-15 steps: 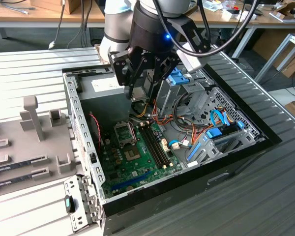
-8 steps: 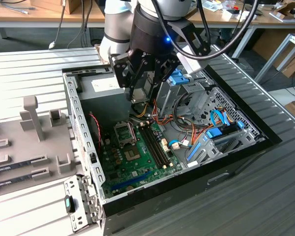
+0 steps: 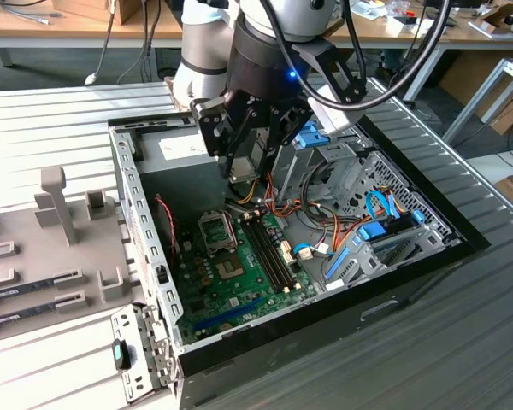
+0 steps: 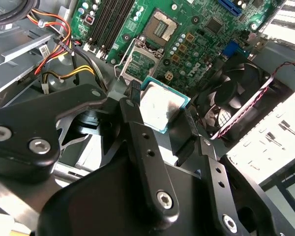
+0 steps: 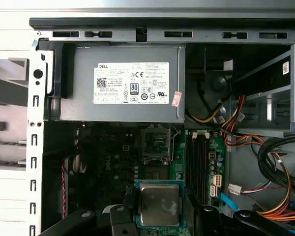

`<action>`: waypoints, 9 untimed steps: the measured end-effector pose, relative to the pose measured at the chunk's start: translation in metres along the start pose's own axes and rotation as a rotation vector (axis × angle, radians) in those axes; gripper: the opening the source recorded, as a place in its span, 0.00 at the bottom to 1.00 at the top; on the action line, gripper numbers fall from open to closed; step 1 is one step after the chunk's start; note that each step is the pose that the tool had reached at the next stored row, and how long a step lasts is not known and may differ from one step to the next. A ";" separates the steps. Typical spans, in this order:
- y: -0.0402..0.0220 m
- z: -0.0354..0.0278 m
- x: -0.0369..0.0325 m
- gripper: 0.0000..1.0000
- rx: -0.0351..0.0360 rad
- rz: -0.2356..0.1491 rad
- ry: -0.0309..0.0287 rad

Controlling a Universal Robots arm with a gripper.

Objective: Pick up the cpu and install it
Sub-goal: 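Pick up the cpu and move it towards the insertion slot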

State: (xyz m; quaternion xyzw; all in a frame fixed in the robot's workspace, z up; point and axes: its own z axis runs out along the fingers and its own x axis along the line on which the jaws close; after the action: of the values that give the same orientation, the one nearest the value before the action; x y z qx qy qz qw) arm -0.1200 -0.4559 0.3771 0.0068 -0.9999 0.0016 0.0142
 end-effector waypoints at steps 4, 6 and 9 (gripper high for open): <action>-0.0010 0.0022 -0.0005 0.47 0.0000 0.000 0.0000; -0.0024 0.0053 -0.0014 0.47 0.0000 0.000 0.0000; -0.0033 0.0072 -0.0021 0.47 0.0001 0.000 0.0000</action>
State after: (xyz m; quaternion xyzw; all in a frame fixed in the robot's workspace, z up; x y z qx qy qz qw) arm -0.1181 -0.4591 0.3699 0.0068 -0.9999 0.0016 0.0142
